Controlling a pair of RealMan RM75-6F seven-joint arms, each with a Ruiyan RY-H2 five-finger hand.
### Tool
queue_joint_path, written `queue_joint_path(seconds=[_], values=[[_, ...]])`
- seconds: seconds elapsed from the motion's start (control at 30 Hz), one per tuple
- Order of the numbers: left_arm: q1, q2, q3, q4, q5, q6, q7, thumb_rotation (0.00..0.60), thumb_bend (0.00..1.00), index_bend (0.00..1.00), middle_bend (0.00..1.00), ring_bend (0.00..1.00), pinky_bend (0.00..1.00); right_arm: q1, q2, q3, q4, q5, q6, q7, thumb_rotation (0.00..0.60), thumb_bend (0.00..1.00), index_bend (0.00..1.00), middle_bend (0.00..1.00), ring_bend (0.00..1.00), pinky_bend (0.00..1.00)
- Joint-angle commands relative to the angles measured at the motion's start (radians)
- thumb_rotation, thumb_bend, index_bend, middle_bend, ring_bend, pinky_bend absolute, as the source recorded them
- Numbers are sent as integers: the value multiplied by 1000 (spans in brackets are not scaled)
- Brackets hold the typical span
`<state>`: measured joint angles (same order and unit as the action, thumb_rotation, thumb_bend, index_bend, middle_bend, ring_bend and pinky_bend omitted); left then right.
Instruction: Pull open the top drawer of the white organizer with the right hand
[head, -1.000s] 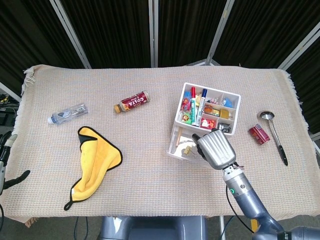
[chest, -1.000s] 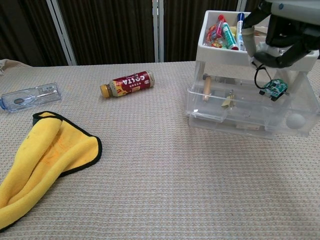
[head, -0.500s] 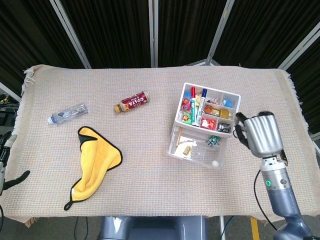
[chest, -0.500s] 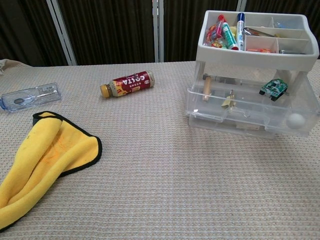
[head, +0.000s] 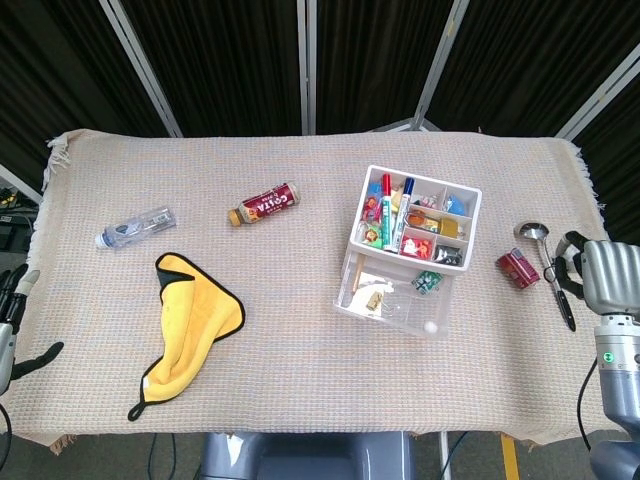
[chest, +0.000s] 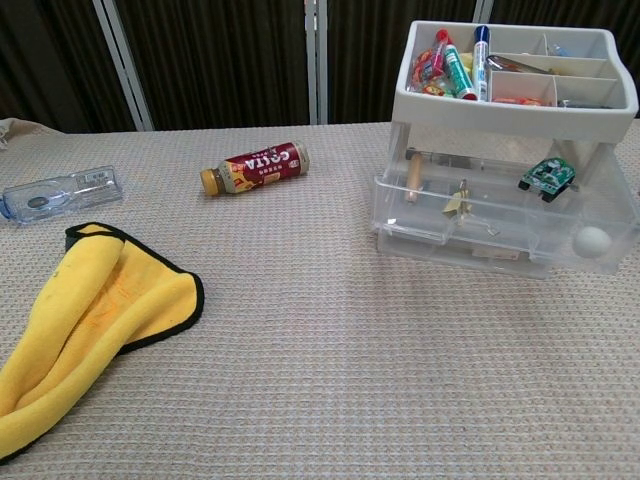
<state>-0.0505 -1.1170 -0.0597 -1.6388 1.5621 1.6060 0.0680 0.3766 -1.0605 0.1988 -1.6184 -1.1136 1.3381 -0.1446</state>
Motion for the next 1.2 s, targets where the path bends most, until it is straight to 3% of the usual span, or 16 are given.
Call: queue_joint_path(seconds=[0.03, 0.2, 0.4, 0.57, 0.67, 0.77, 0.93, 1.03, 1.2], values=[[0, 0, 0, 0, 0, -1, 2, 600, 83, 0, 0, 0, 0, -24, -42, -17, 58, -9, -23, 54, 600, 389, 589, 1000, 1000, 682], [-1, -1, 0, 0, 0, -1, 5, 600, 83, 0, 0, 0, 0, -34, -71, -20, 97, -30, -26, 88, 600, 369, 575, 1000, 1000, 682], [0, -1, -1, 1, -3, -2, 1, 600, 83, 0, 0, 0, 0, -44, -98, -12, 122, -48, -11, 103, 600, 251, 517, 1000, 995, 672], [-1, -1, -1, 2, -4, -3, -2, 600, 84, 0, 0, 0, 0, -55, -108, -10, 129, -61, 11, 97, 600, 178, 418, 963, 915, 594], [-1, -2, -2, 4, -6, -4, -3, 600, 83, 0, 0, 0, 0, -65, -109, -10, 124, -70, 28, 99, 600, 167, 304, 805, 785, 440], [-2, -3, -4, 5, -10, -6, -5, 600, 83, 0, 0, 0, 0, -85, -105, -15, 104, -106, 67, 124, 600, 161, 207, 558, 586, 328], [-7, -11, -7, 15, -15, -12, -2, 600, 83, 0, 0, 0, 0, -141, -93, -56, 72, -235, 166, 205, 600, 143, 97, 128, 122, 127], [-10, -20, -9, 26, -20, -18, 0, 600, 82, 0, 0, 0, 0, -172, -100, -89, 88, -313, 224, 213, 600, 74, 18, 5, 1, 8], [-19, -38, -15, 50, -30, -30, 2, 600, 81, 0, 0, 0, 0, -204, -106, -134, 97, -379, 261, 131, 600, 0, 0, 0, 0, 0]])
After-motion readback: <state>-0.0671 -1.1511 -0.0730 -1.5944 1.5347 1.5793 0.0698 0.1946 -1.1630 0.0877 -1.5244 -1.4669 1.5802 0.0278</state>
